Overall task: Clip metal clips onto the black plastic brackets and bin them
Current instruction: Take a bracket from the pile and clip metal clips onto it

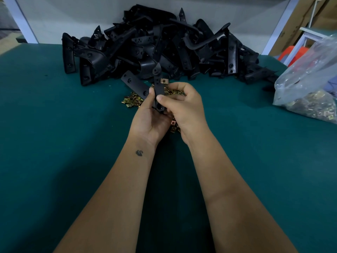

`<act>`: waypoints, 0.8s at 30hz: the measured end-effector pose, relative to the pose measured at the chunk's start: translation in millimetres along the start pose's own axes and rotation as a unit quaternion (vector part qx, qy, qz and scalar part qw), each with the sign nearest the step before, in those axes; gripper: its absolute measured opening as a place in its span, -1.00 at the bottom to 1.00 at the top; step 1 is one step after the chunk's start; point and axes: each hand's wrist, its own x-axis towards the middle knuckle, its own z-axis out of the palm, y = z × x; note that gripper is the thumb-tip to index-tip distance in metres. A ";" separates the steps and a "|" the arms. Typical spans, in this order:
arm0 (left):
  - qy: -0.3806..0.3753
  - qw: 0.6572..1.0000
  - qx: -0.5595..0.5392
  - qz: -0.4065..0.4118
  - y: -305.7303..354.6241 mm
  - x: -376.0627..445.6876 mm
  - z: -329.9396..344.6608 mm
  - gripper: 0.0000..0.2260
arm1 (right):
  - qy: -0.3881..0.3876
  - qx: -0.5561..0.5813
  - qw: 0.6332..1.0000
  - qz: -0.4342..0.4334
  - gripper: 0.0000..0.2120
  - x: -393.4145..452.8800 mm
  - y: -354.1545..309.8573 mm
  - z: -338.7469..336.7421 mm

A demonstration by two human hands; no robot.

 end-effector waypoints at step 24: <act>0.040 0.984 -0.121 0.124 41.2 6.1 -15.5 -0.84 | 0.137 -0.471 0.872 0.006 -0.84 11.0 18.8 -33.6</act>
